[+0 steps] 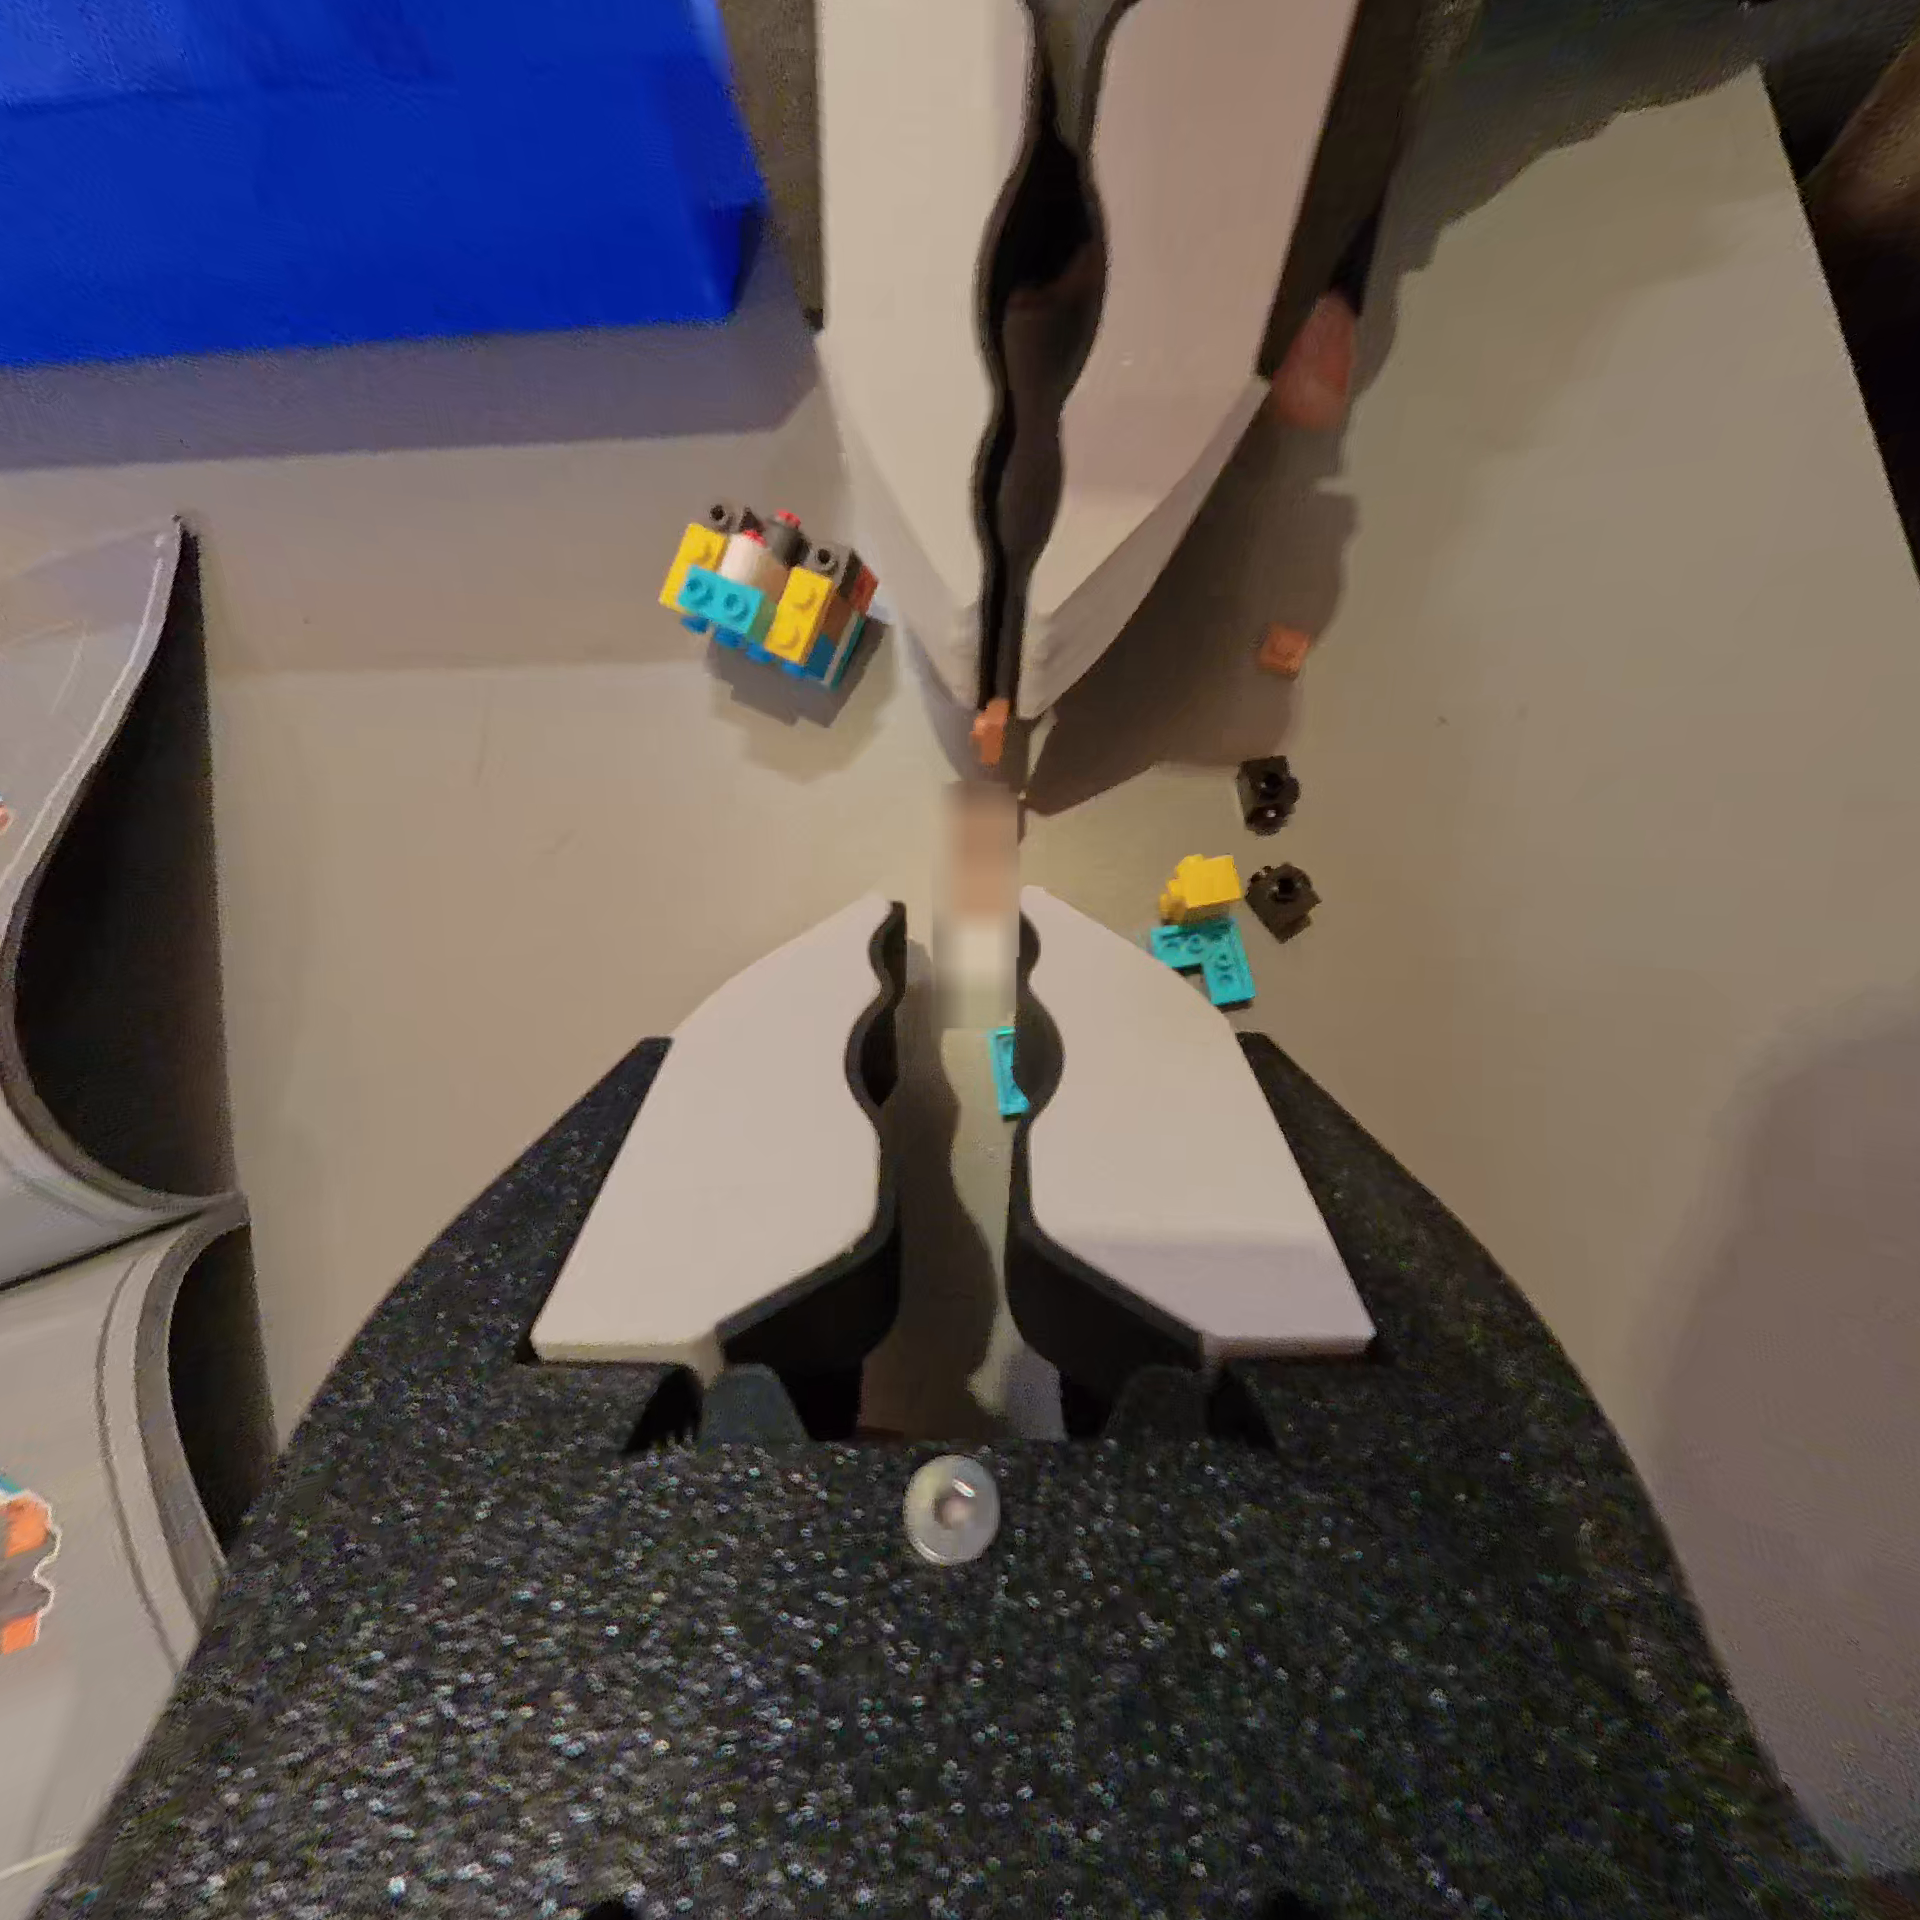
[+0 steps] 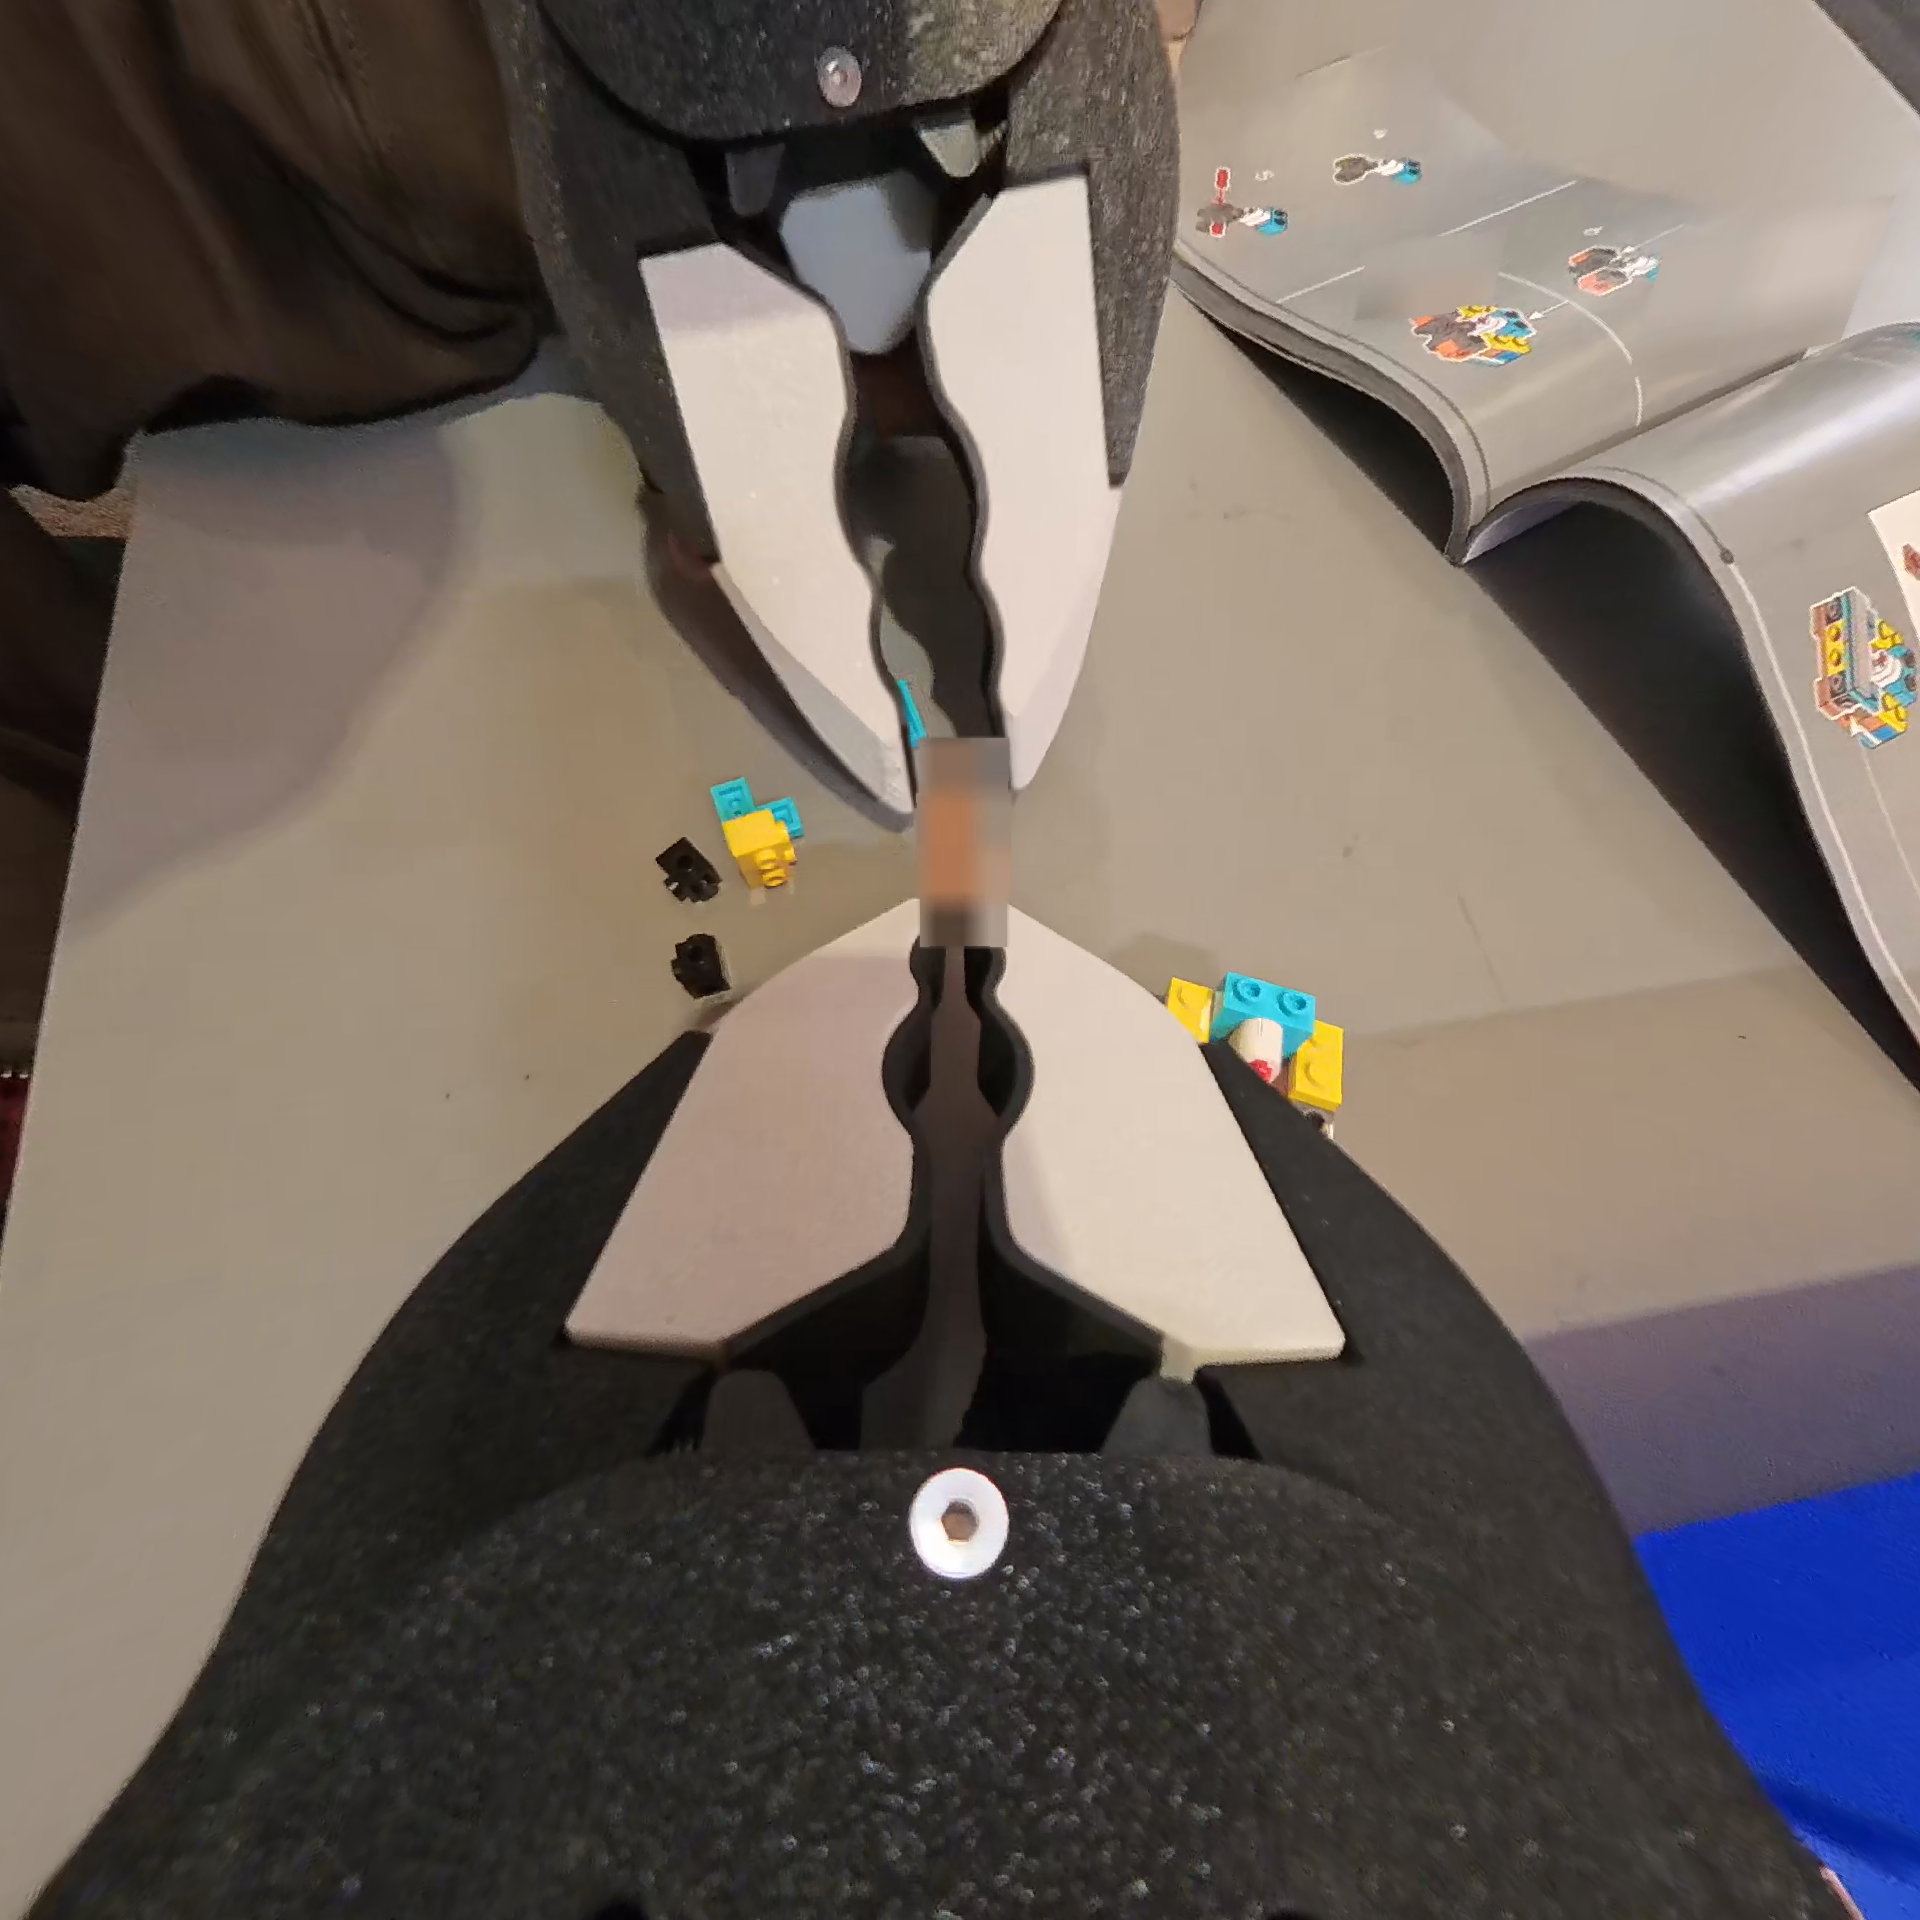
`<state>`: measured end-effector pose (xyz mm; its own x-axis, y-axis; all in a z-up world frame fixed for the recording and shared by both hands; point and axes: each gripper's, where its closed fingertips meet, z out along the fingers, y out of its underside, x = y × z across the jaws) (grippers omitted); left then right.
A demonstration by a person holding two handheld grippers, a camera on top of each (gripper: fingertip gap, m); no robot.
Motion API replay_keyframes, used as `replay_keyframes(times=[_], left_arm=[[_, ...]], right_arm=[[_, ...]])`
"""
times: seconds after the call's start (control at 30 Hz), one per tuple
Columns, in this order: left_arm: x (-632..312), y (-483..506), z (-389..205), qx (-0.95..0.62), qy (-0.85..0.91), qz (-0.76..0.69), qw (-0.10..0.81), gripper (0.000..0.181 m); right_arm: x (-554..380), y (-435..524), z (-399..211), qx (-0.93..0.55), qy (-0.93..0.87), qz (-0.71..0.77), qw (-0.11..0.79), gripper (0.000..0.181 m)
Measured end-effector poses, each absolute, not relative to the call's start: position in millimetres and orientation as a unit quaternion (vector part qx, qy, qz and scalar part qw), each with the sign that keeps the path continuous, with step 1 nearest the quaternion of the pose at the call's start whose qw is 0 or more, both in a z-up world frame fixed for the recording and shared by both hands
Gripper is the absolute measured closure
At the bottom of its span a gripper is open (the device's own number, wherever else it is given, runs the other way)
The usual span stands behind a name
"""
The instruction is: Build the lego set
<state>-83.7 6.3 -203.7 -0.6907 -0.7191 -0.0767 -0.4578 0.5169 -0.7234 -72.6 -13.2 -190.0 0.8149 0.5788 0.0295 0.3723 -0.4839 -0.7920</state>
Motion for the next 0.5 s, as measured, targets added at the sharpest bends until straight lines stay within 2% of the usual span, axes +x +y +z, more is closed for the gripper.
replay_keyframes(times=[0.17, 0.5], left_arm=[[-74.3, 12.0, -201.3, -0.409, 0.814, -0.377, 0.164, 0.165], [-77.8, 6.9, -208.0, -0.404, 0.825, -0.366, 0.147, 0.170]], right_arm=[[-71.9, -13.7, -190.0, -0.853, -0.280, 0.119, 0.425, 0.178], [-70.5, -14.5, -189.0, -0.852, -0.278, 0.120, 0.428, 0.178]])
